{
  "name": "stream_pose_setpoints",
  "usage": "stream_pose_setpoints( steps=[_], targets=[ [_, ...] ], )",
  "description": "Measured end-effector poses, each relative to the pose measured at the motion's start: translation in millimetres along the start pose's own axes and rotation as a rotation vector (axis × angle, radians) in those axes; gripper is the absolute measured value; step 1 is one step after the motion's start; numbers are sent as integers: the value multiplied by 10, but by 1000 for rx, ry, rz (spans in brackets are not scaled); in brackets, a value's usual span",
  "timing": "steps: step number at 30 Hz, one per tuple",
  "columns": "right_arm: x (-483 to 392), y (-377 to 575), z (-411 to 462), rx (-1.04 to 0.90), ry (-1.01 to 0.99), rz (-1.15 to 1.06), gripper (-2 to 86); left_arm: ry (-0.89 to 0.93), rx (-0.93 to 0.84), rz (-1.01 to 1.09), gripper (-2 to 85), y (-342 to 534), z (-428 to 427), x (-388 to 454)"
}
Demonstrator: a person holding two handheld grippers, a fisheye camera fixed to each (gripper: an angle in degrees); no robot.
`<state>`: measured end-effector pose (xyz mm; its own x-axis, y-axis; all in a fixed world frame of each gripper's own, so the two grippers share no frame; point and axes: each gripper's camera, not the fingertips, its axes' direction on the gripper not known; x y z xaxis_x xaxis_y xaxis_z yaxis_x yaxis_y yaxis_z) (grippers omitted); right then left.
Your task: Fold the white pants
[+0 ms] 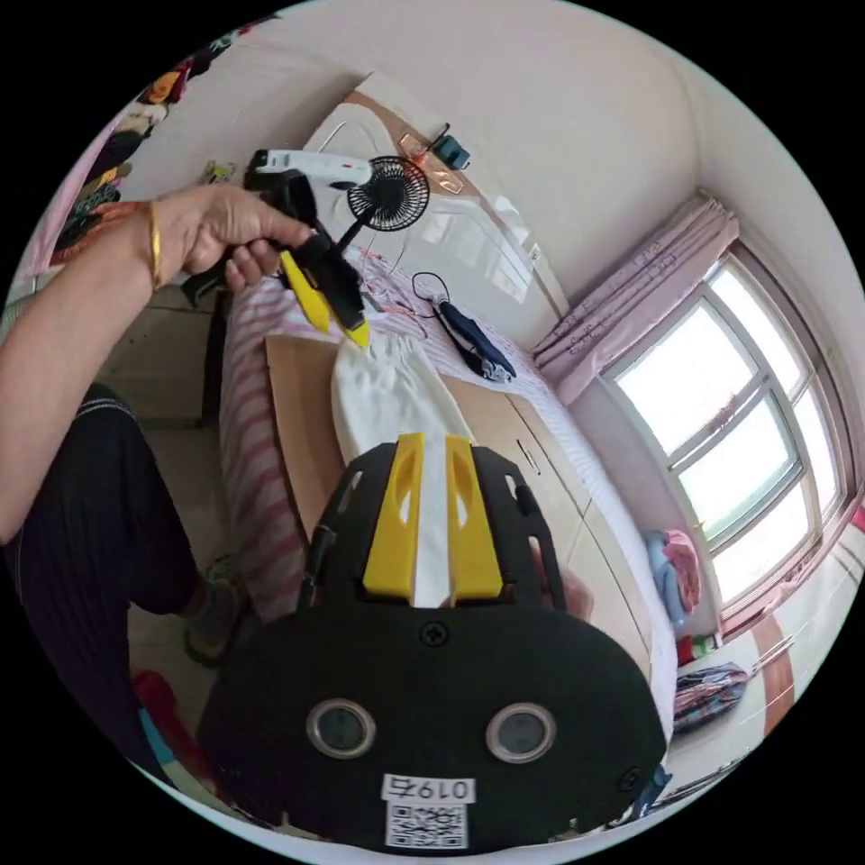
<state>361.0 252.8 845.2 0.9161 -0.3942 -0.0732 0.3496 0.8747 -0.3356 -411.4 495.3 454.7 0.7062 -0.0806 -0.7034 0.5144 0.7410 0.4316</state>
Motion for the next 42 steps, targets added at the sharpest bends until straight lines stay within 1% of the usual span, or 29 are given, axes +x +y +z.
stream_pose_setpoints(
  steps=[3,5,7,12,15,18,20,22,25,29,32,34,38,42],
  targets=[
    [-509,-5,112,-119,-57,-91,113,74,2,-6,166,-11,107,-33],
    [-764,6,294,-209,-94,-119,133,50,-6,-15,159,-10,147,-48],
    [-906,27,368,-219,-98,-128,124,45,0,-33,151,1,148,-89],
    [-1429,104,480,-238,19,-290,99,151,10,-63,129,20,208,-257],
    [-1699,183,525,-238,65,-355,82,106,18,-83,102,23,207,-290],
    [-1855,264,568,-239,61,-357,57,98,47,-92,78,36,168,-317],
    [-1964,345,600,-235,90,-348,17,89,57,-85,71,35,149,-306],
    [-2045,404,618,-233,109,-349,6,56,52,-72,65,21,143,-271],
    [-2108,480,659,-238,106,-319,-2,-4,46,-52,58,-14,137,-200],
    [-2053,483,722,-261,34,-222,-3,-104,67,-34,53,-82,104,-74],
    [-2114,570,796,-271,39,-228,1,-172,32,-27,54,-144,157,-39],
    [-2176,650,794,-256,68,-241,10,-173,26,-30,57,-167,168,-61],
    [-2264,860,750,-236,132,-256,60,-148,11,-27,69,-206,161,-159],
    [-2200,1085,660,-260,137,-249,77,-59,25,-52,71,-245,161,-331]
  ],
)
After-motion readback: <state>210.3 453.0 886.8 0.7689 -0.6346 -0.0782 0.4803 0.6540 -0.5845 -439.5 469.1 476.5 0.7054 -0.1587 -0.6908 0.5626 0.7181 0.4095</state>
